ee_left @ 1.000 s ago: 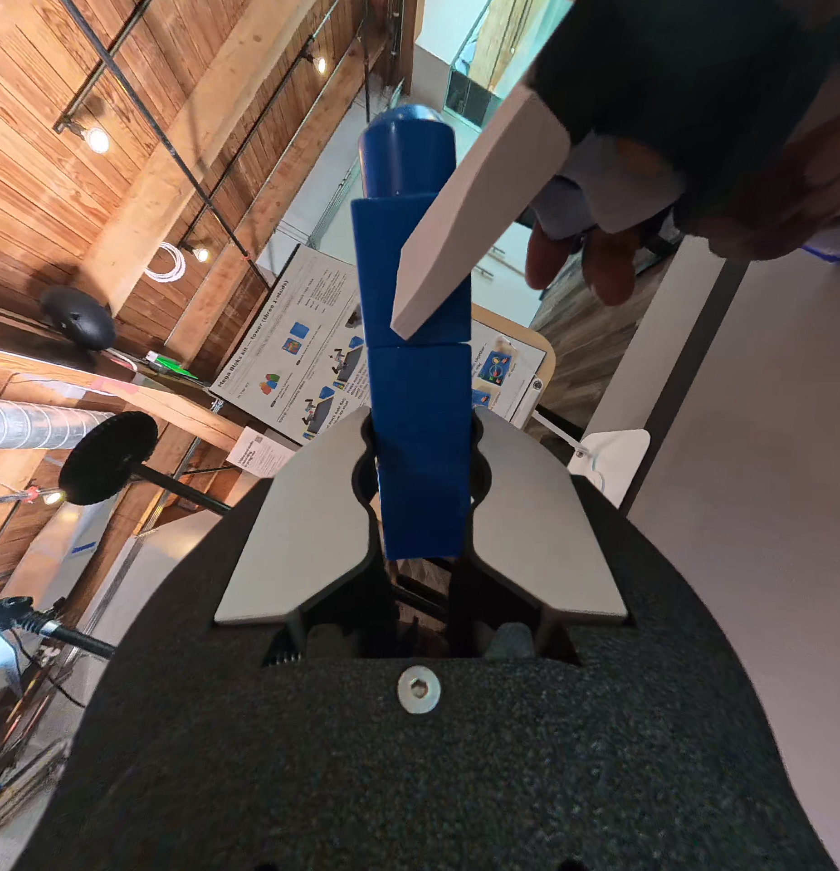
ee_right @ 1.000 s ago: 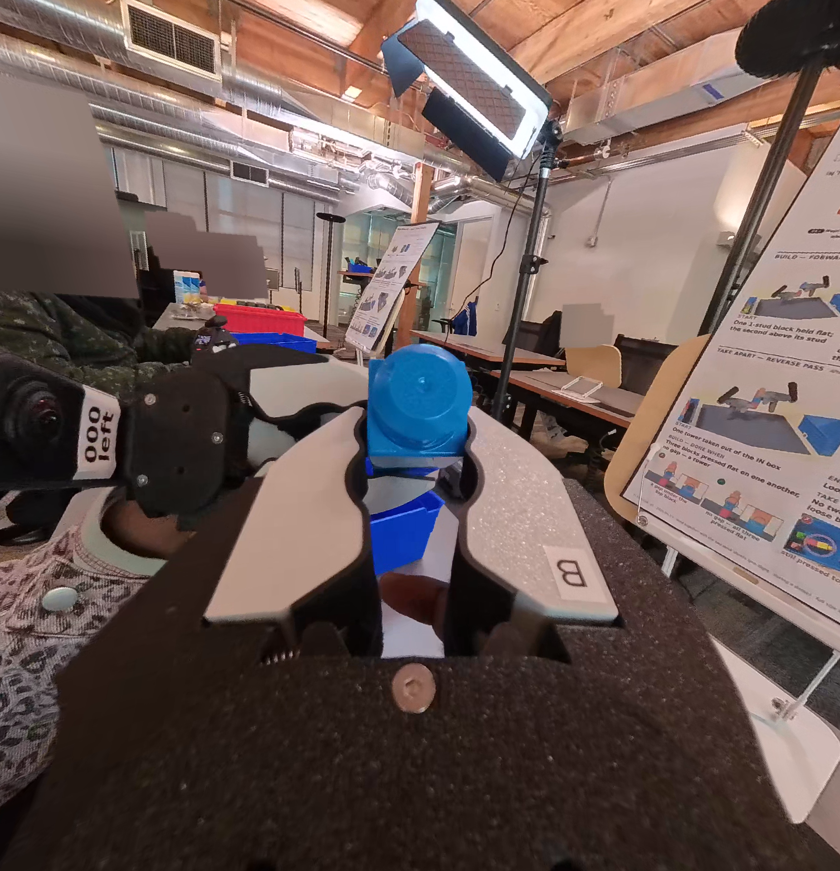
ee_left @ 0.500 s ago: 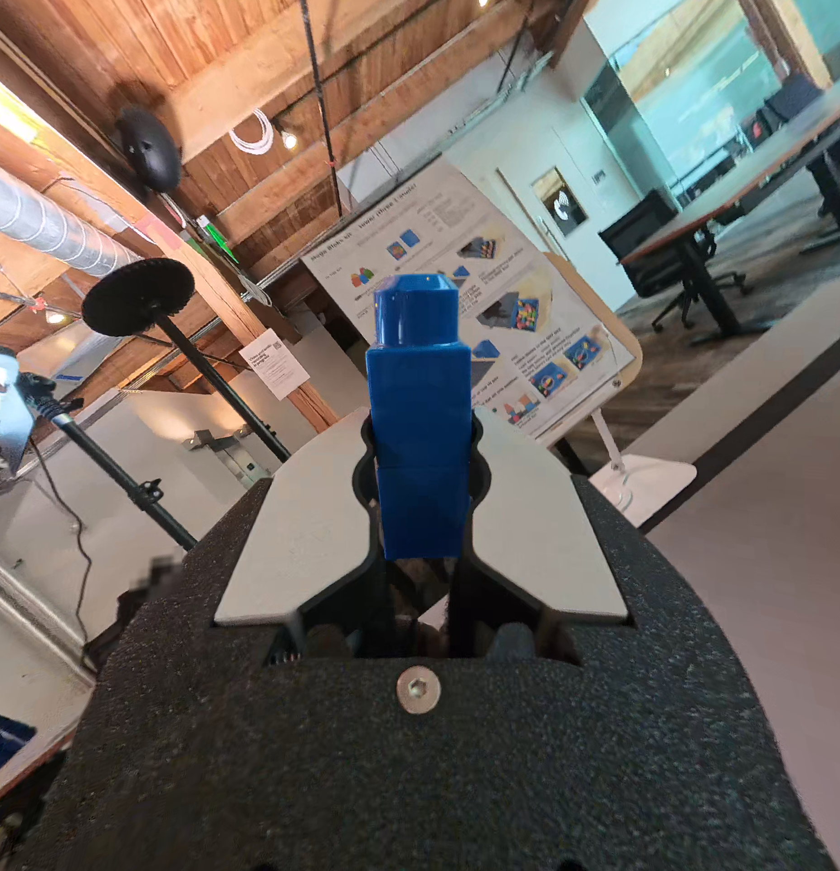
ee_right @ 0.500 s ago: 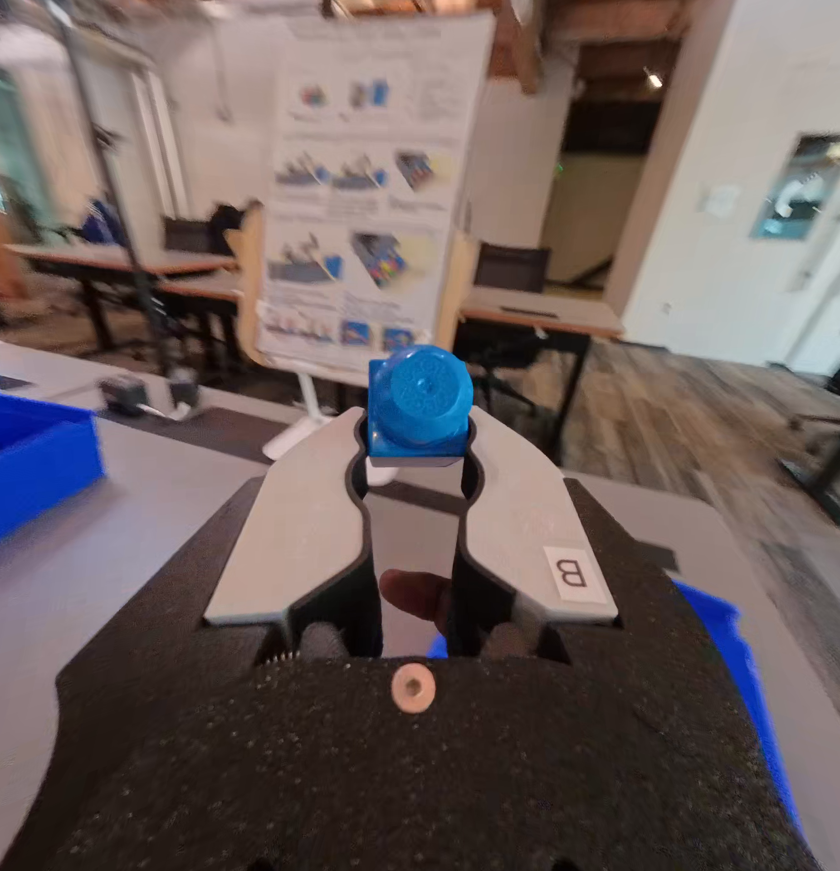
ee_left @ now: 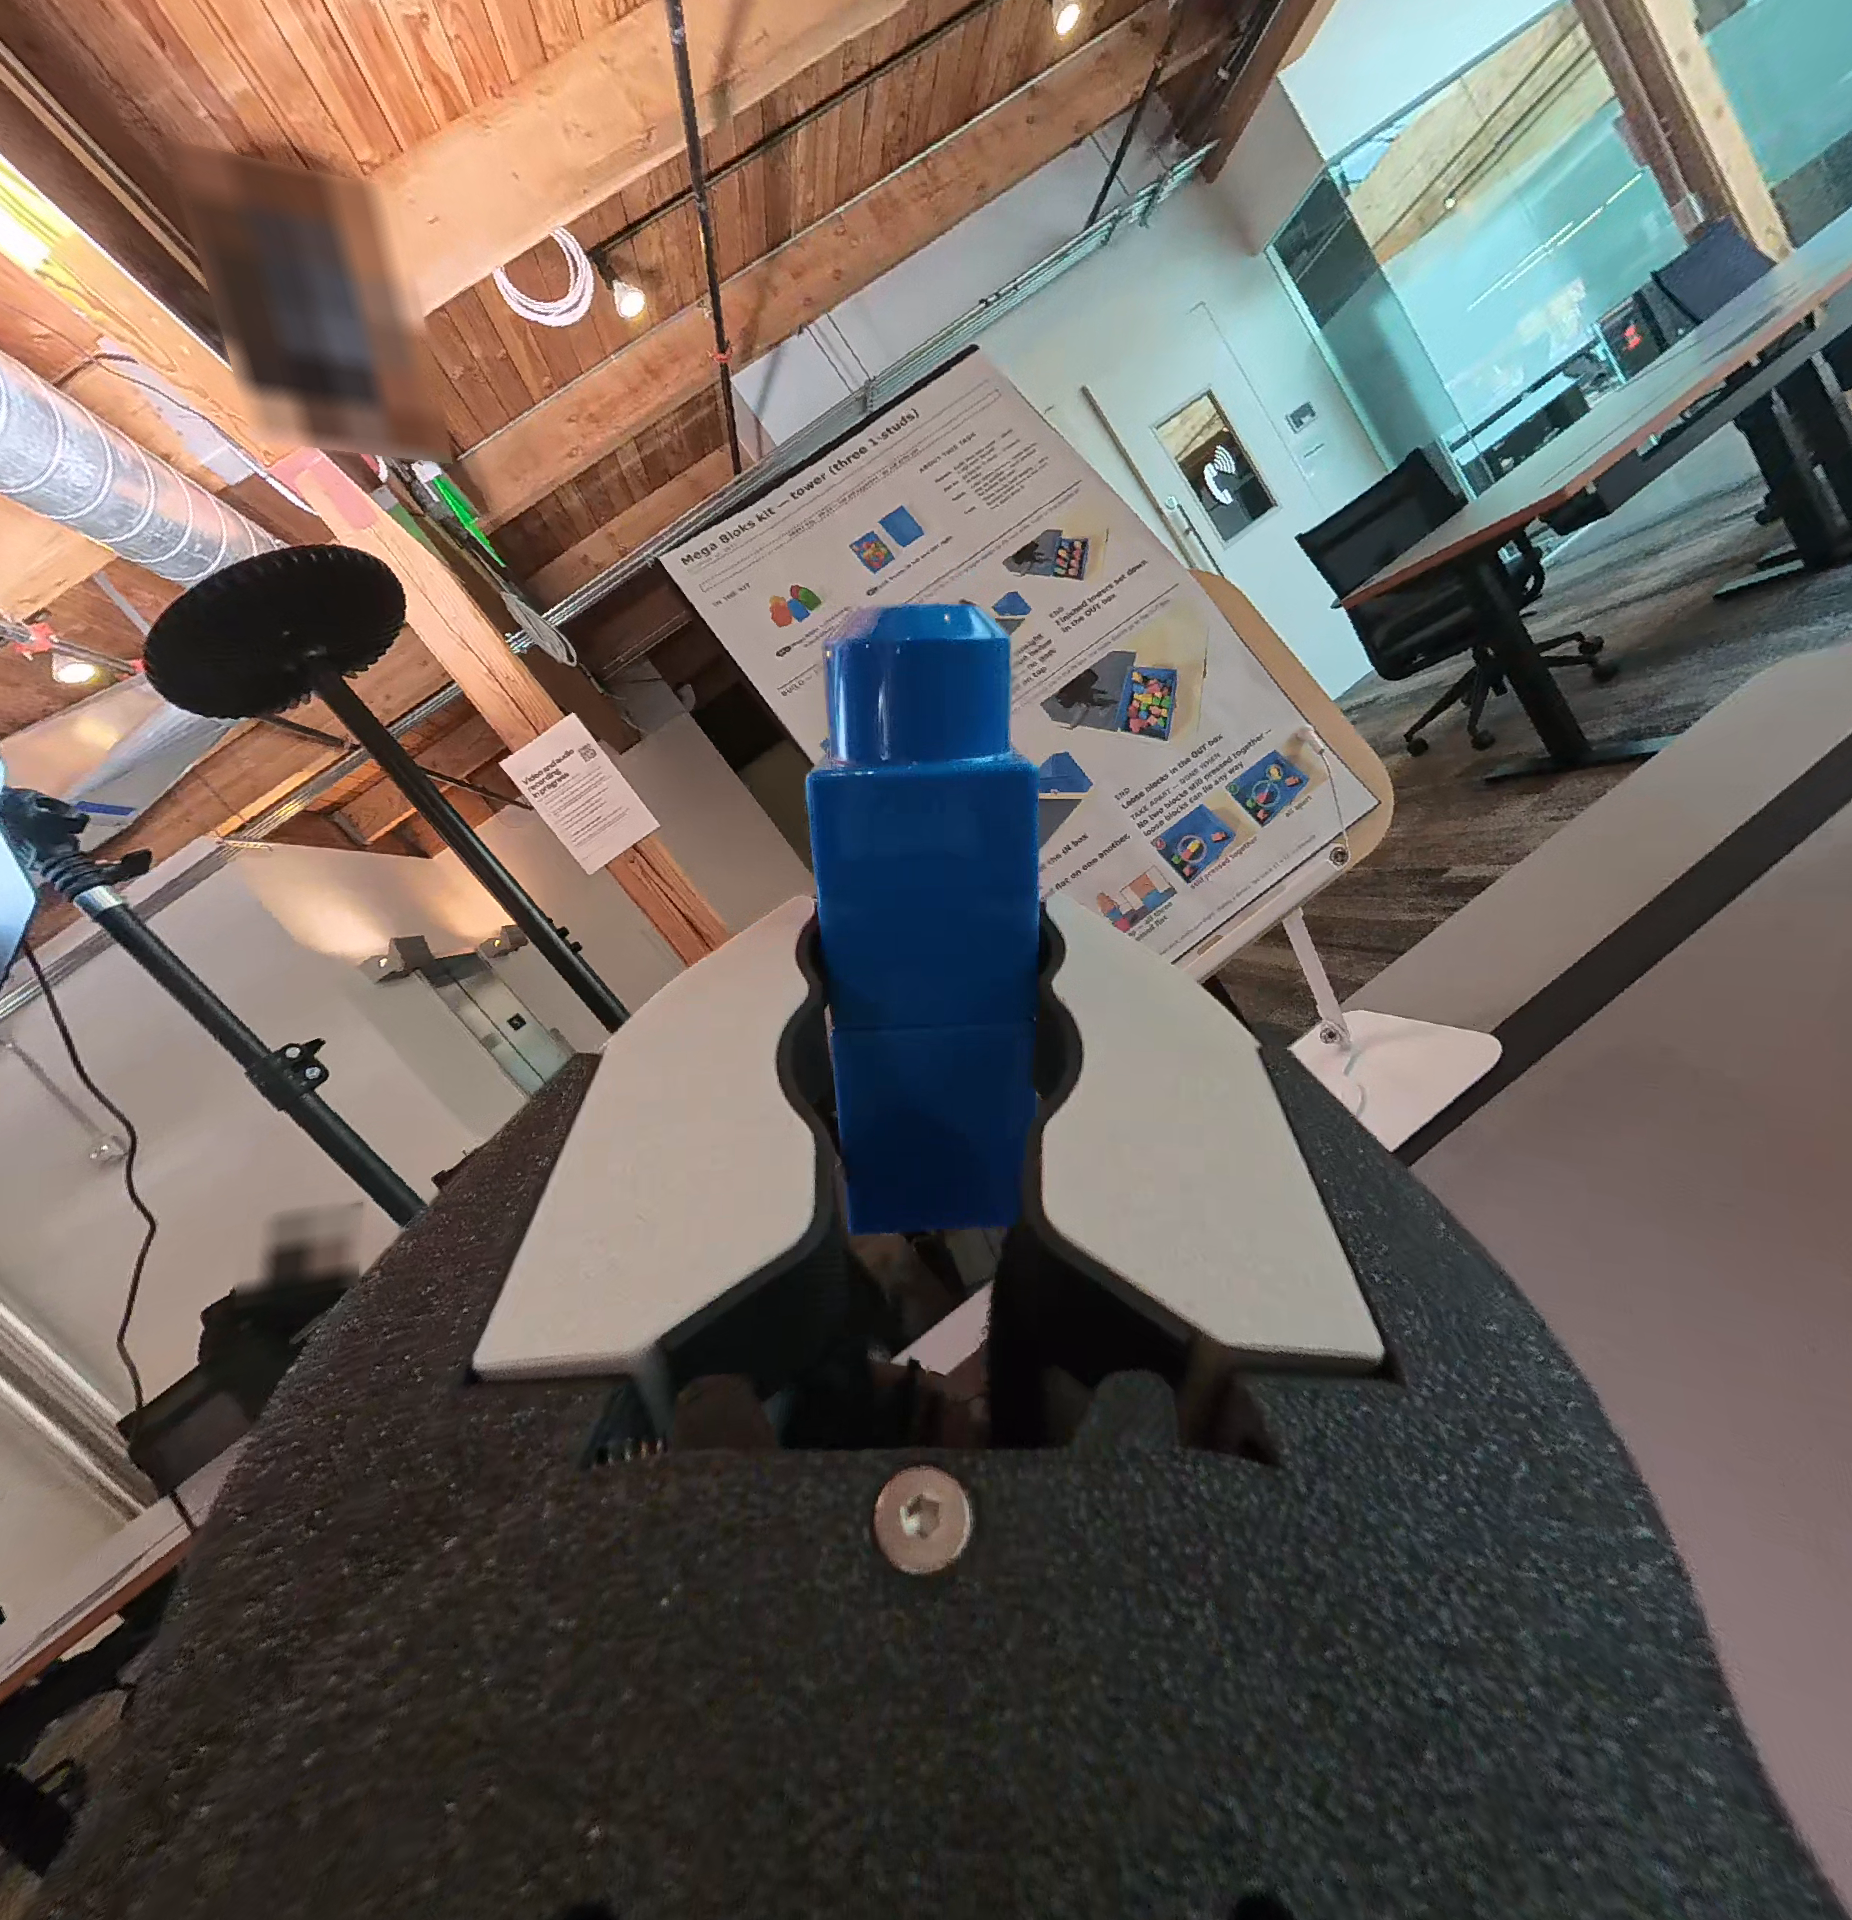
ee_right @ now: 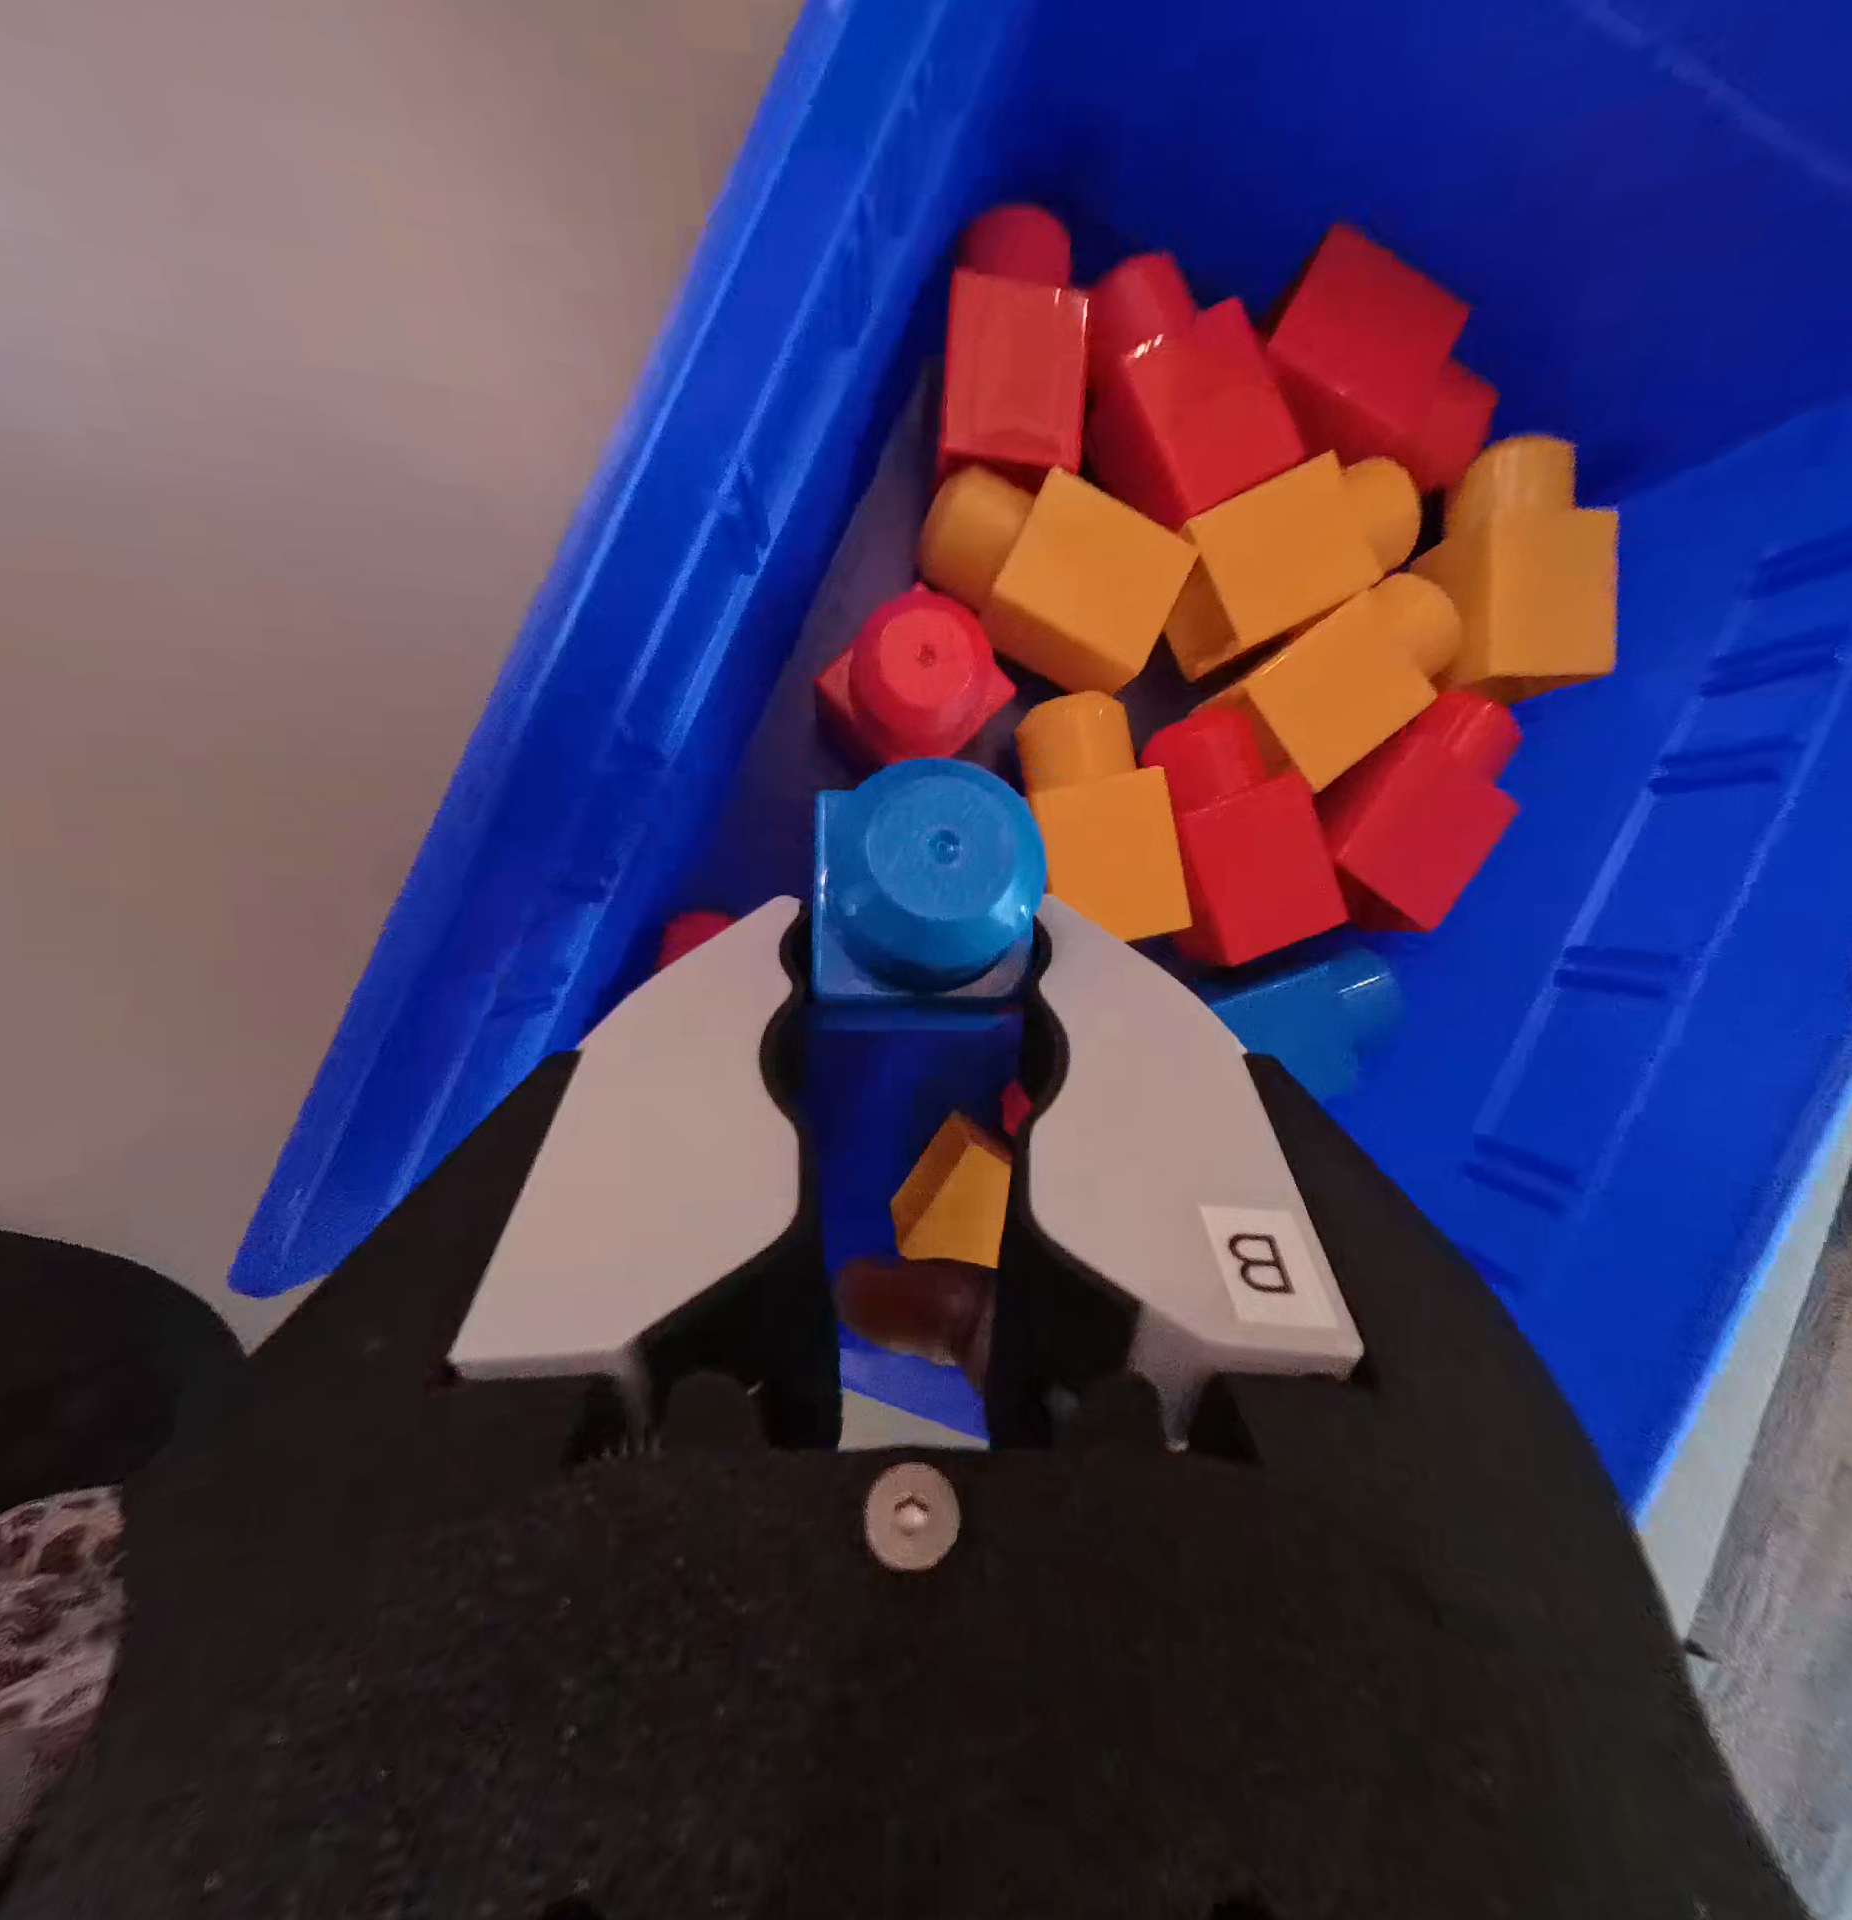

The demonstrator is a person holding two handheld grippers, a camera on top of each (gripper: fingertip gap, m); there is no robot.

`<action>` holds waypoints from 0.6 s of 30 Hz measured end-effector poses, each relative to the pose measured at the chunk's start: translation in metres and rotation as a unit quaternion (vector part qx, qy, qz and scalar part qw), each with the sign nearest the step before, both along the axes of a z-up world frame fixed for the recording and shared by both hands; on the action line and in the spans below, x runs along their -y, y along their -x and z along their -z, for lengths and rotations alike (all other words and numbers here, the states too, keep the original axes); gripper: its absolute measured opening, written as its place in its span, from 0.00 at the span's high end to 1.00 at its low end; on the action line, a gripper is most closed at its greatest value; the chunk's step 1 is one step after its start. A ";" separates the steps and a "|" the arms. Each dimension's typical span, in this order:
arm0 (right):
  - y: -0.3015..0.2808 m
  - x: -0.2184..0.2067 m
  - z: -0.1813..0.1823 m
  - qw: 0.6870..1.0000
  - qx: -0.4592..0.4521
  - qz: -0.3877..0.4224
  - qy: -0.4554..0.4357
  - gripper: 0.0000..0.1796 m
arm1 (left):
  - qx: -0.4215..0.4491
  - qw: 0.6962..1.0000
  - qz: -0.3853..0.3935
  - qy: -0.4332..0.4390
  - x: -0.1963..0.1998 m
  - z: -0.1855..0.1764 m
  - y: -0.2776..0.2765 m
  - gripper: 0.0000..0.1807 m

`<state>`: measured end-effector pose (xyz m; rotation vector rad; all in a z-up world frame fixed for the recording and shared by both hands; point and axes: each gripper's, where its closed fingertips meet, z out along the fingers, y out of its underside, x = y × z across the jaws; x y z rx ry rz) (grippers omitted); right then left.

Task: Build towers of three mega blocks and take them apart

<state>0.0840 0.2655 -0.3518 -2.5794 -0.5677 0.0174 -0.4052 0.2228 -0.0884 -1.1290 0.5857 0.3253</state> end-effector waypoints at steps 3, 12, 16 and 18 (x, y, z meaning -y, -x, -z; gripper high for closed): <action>-0.004 0.007 0.020 0.998 0.004 0.010 0.055 0.80 | -0.014 1.000 0.004 0.013 -0.002 0.005 -0.004 0.80; -0.005 -0.003 0.051 0.996 -0.015 0.011 0.087 0.79 | -0.051 0.998 -0.007 0.029 -0.008 0.015 -0.009 0.80; -0.005 0.000 0.046 0.995 -0.012 0.019 0.092 0.78 | -0.054 0.998 -0.007 0.030 -0.009 0.016 -0.010 0.80; -0.003 -0.001 0.038 0.996 -0.021 0.021 0.080 0.75 | -0.059 0.998 -0.003 0.033 -0.009 0.017 -0.012 0.80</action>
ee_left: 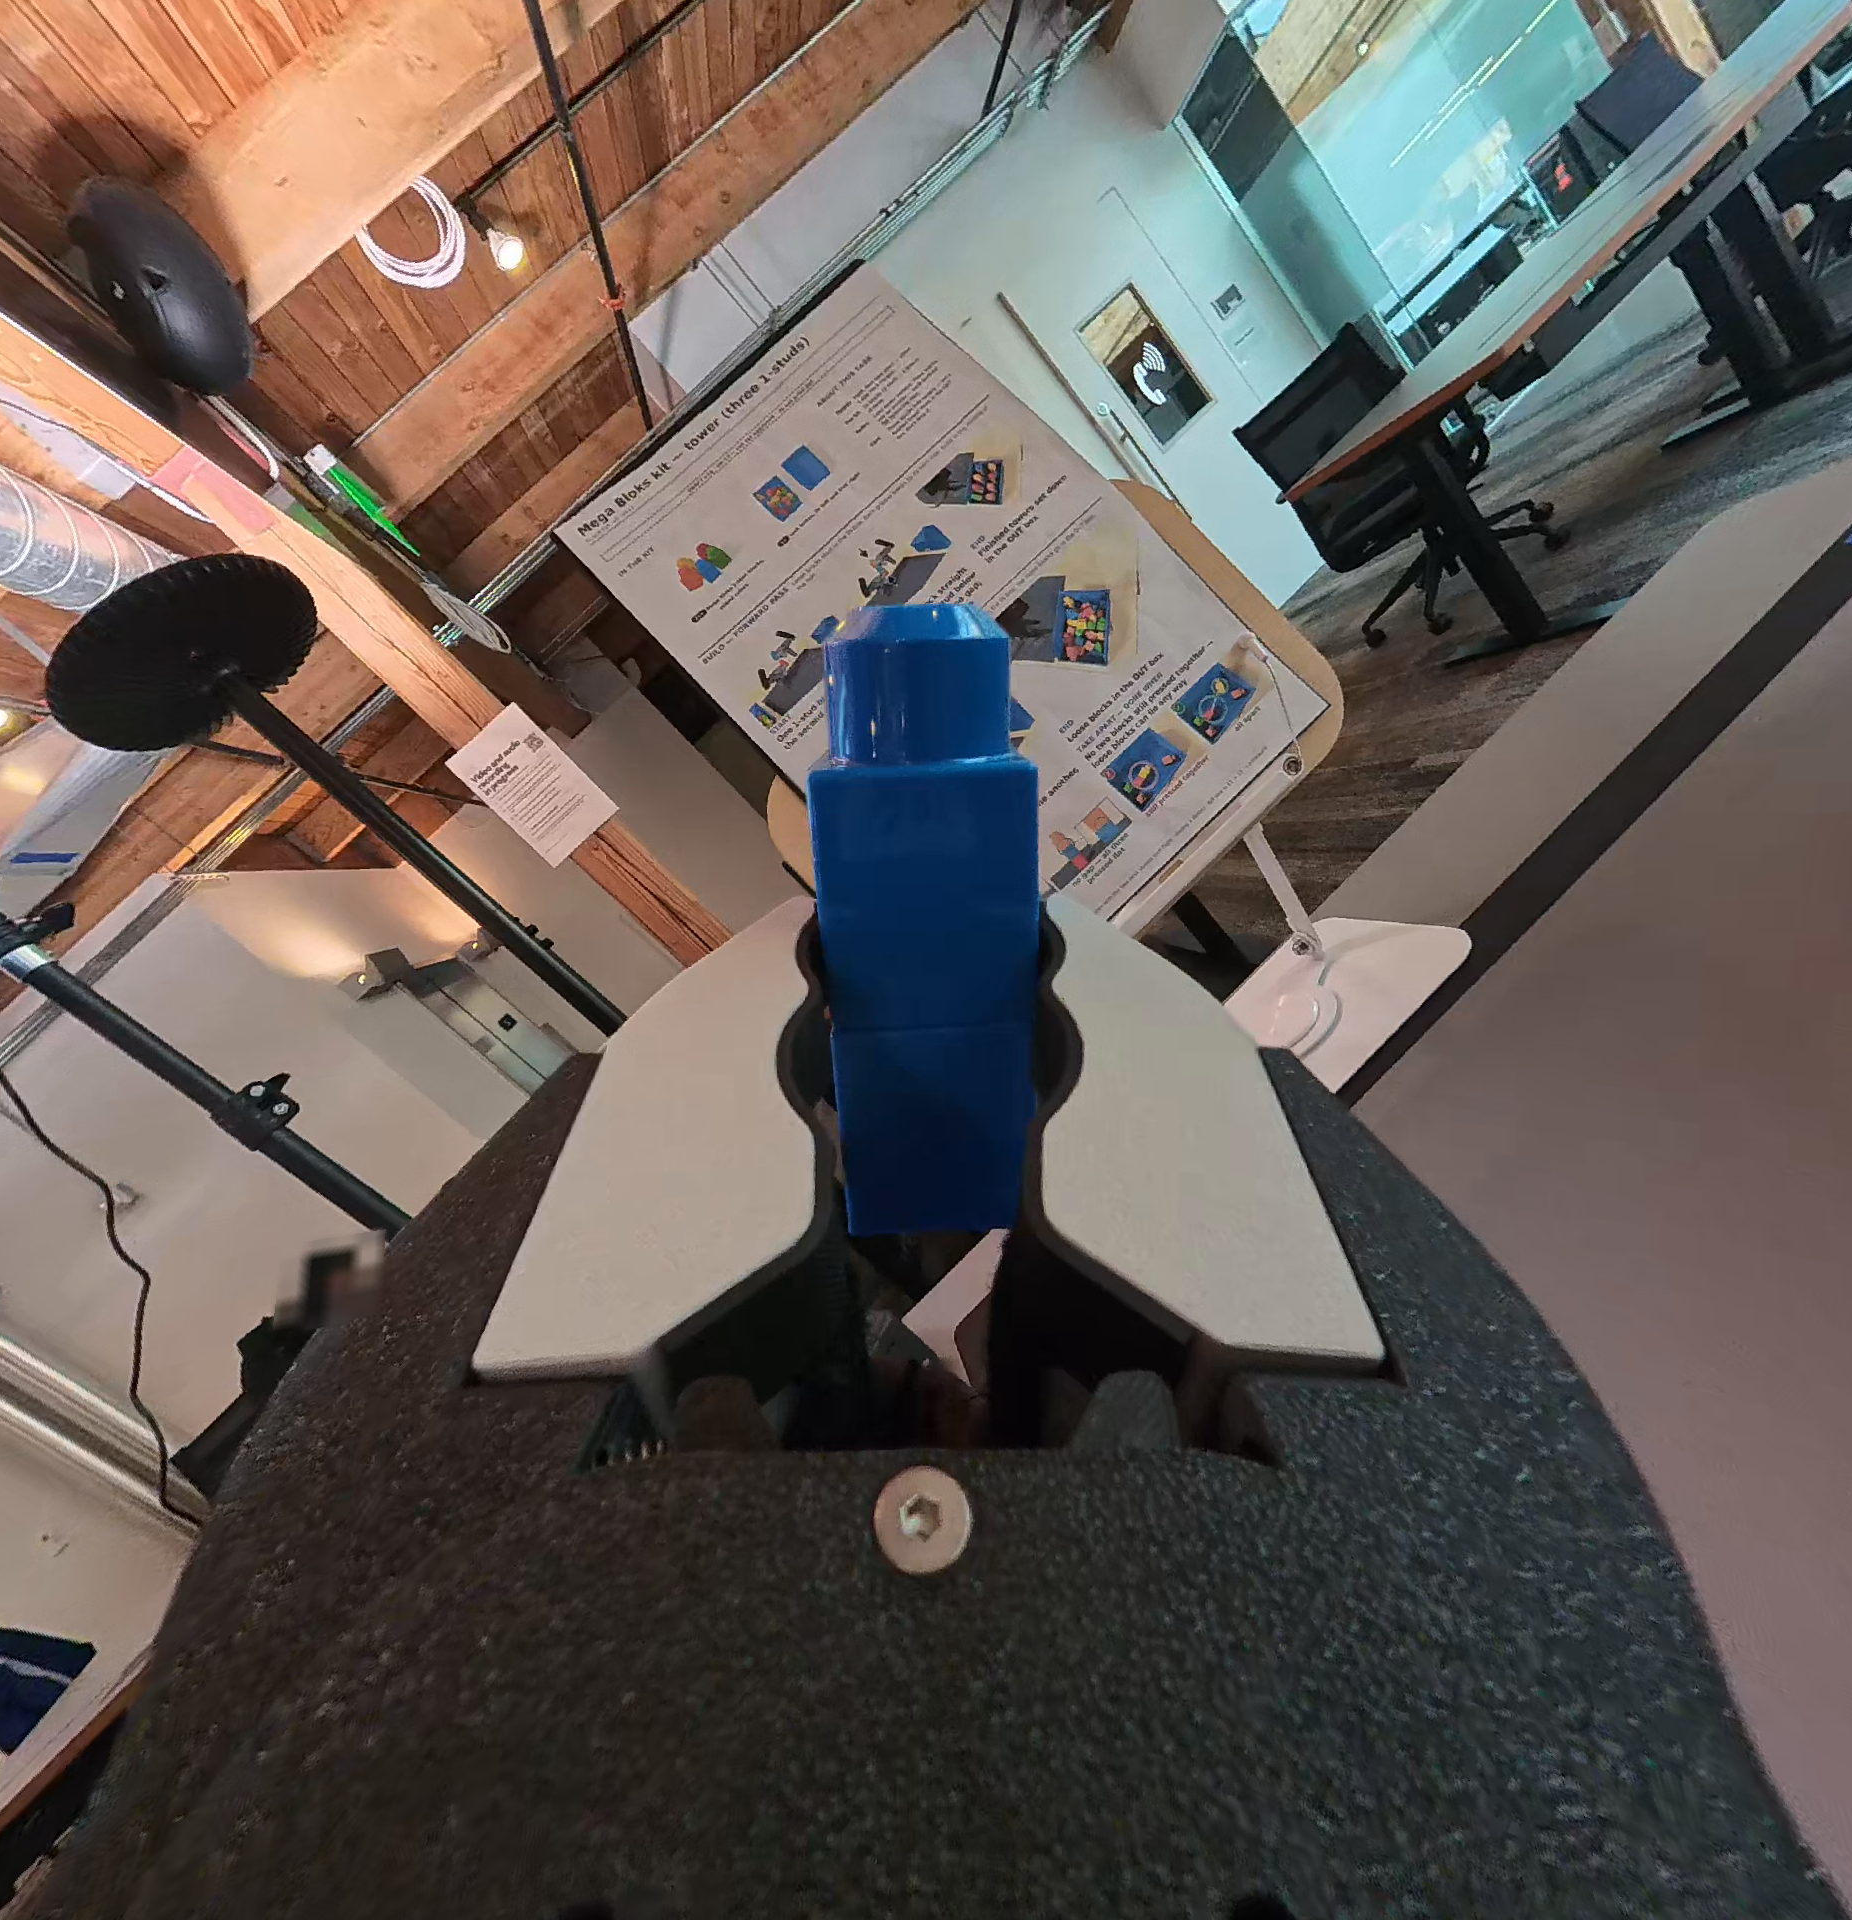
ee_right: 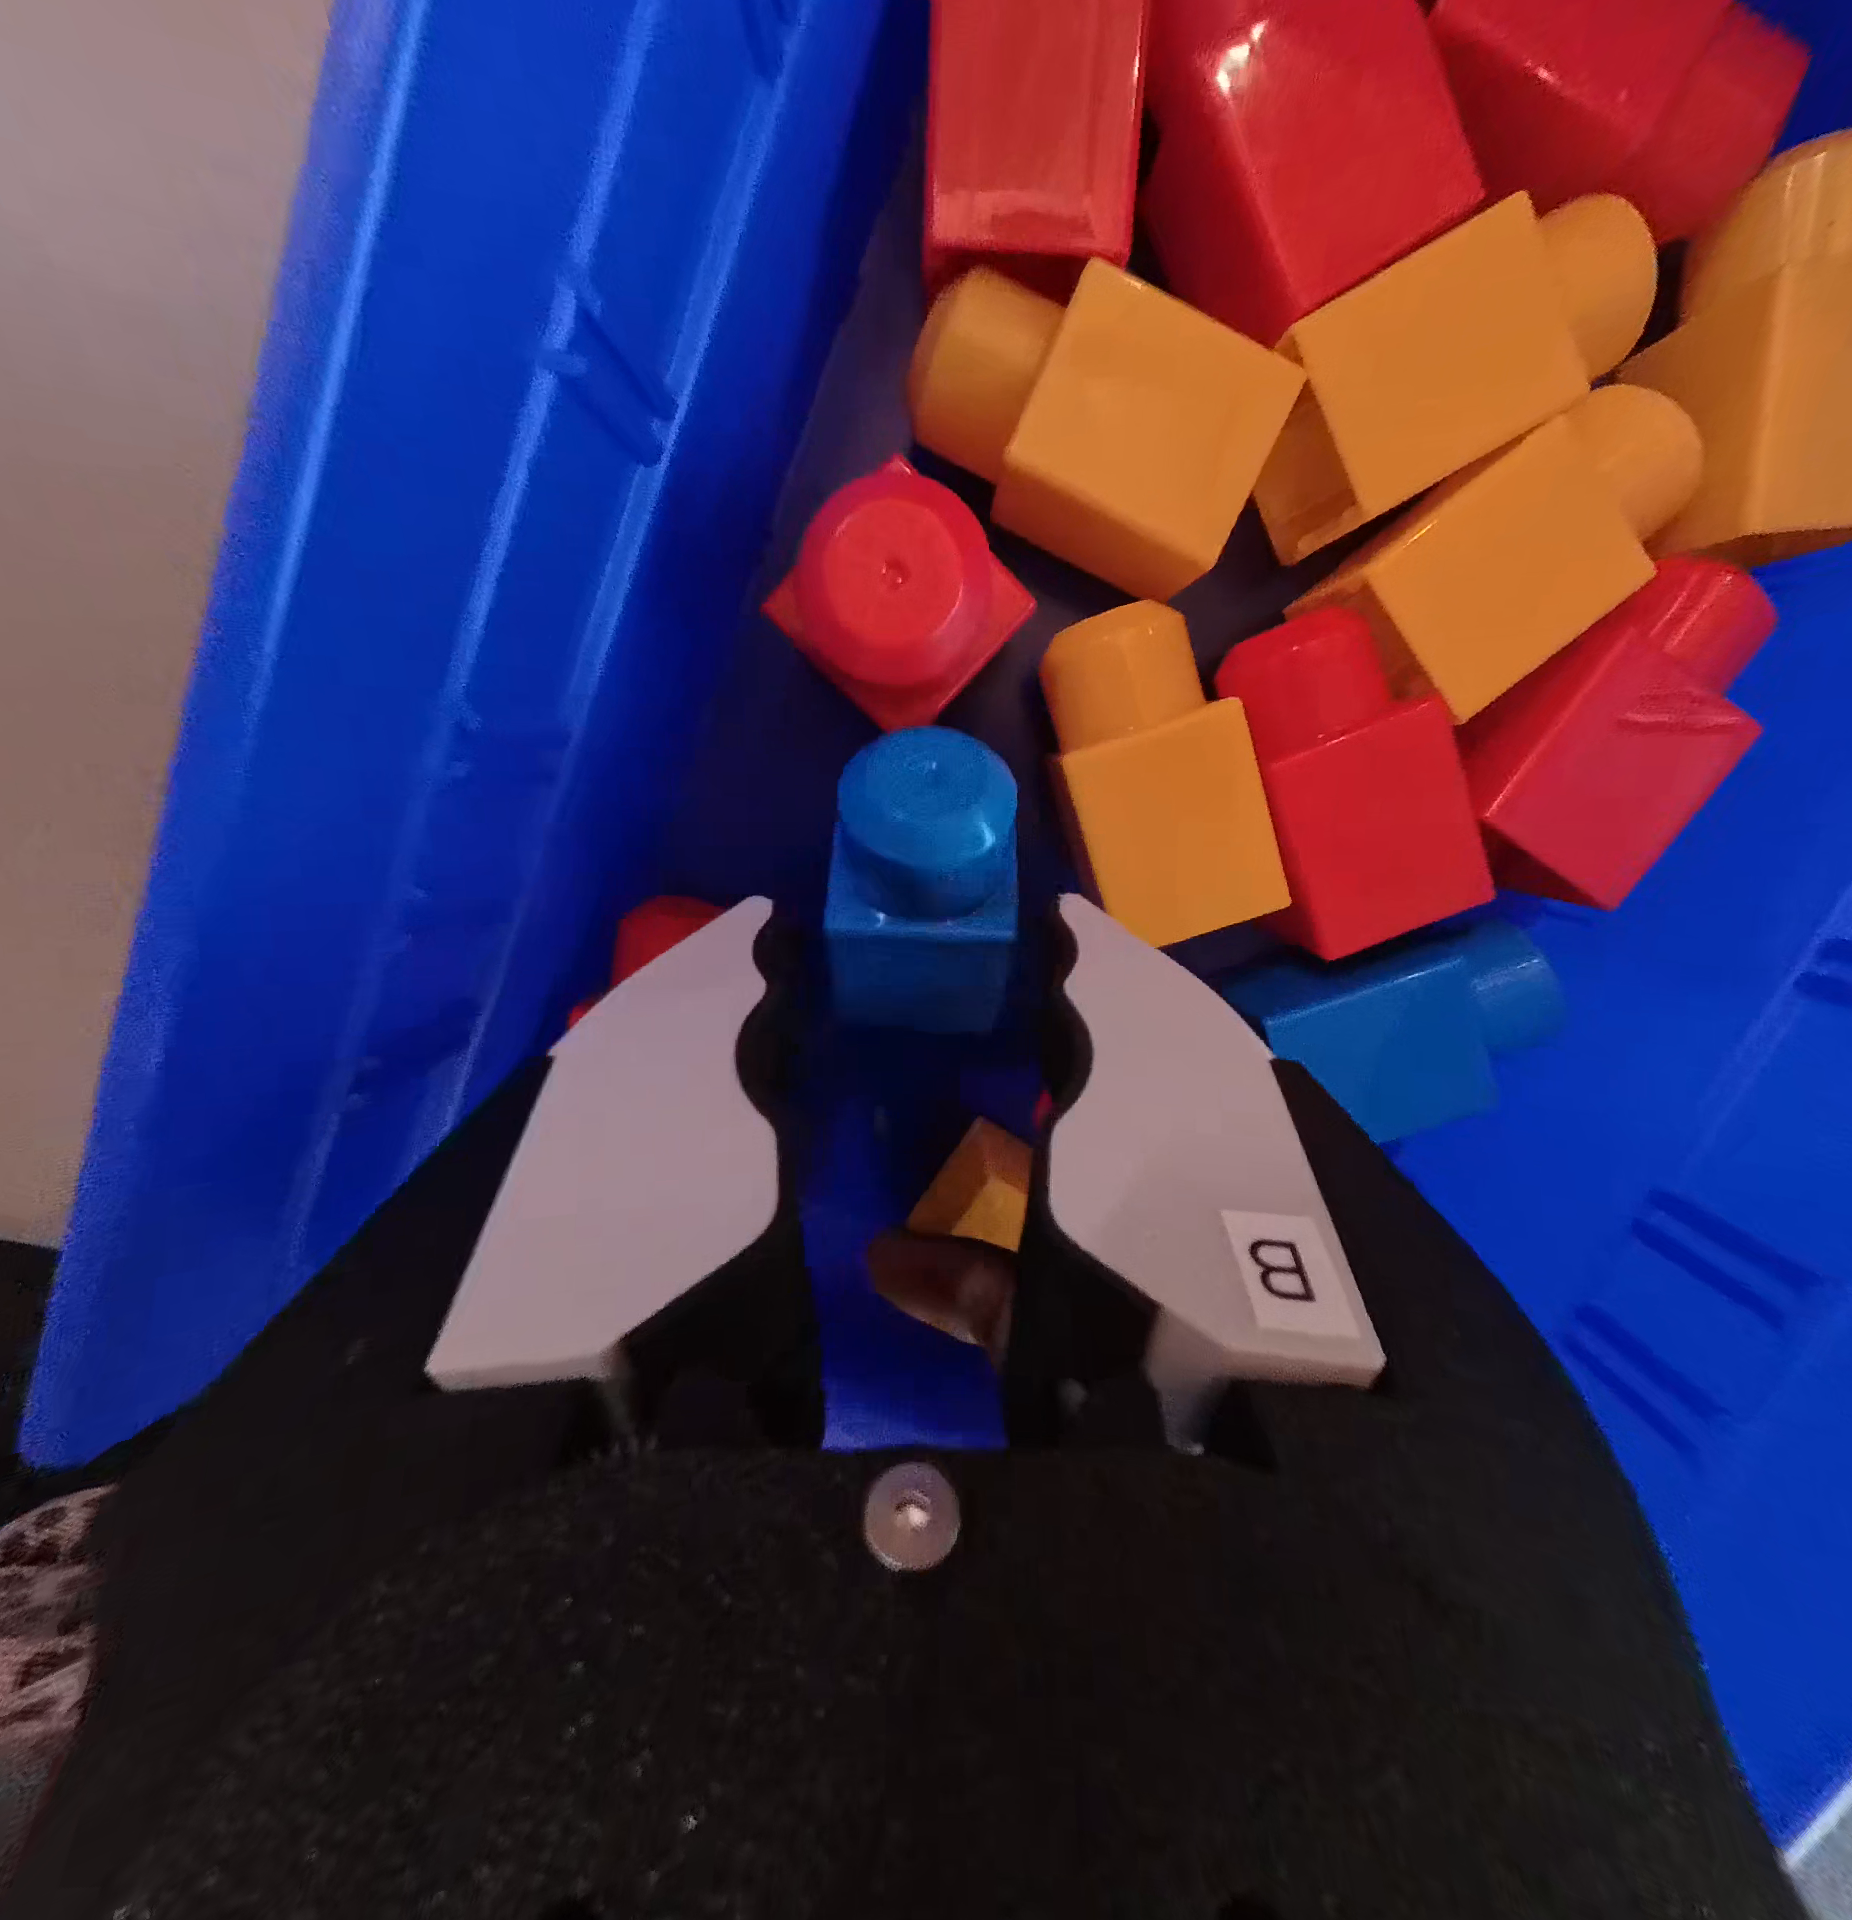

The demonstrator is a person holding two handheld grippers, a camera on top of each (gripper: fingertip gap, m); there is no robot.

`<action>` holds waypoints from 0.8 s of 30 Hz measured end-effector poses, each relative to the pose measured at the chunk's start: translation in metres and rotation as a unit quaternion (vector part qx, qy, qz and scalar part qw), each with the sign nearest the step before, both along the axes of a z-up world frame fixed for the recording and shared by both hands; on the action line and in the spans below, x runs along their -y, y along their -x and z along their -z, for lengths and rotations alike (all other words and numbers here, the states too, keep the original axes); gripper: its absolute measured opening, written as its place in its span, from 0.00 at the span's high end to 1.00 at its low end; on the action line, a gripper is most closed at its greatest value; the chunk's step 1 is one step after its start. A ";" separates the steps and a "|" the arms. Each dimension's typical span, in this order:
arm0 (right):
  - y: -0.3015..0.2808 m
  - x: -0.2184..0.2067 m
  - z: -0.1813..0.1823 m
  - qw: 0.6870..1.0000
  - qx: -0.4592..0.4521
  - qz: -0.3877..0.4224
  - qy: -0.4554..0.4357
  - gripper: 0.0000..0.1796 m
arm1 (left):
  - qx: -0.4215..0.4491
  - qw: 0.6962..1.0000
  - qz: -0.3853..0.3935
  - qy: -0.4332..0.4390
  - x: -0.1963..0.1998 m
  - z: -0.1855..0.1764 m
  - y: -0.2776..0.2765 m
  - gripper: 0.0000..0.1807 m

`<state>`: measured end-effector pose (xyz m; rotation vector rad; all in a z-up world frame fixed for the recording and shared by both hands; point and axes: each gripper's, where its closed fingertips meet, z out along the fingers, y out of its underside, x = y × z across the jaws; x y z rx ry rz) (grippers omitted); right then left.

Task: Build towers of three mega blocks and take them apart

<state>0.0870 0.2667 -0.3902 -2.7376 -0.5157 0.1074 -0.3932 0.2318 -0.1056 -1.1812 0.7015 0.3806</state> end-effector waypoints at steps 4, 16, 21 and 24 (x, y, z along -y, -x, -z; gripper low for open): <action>-0.002 -0.001 -0.024 0.999 0.021 0.005 -0.040 0.69 | -0.014 1.000 0.000 0.003 -0.001 0.003 -0.003 0.80; 0.178 -0.005 -0.235 0.842 -0.102 -0.241 -0.471 0.71 | -0.069 0.996 0.057 0.004 -0.003 0.011 -0.061 0.80; 0.298 0.054 -0.274 0.747 -0.248 -0.383 -0.482 0.71 | -0.116 0.991 0.062 -0.010 -0.001 0.015 -0.085 0.81; 0.337 0.075 -0.280 0.726 -0.299 -0.410 -0.465 0.68 | -0.157 0.986 0.051 -0.031 0.000 0.017 -0.096 0.81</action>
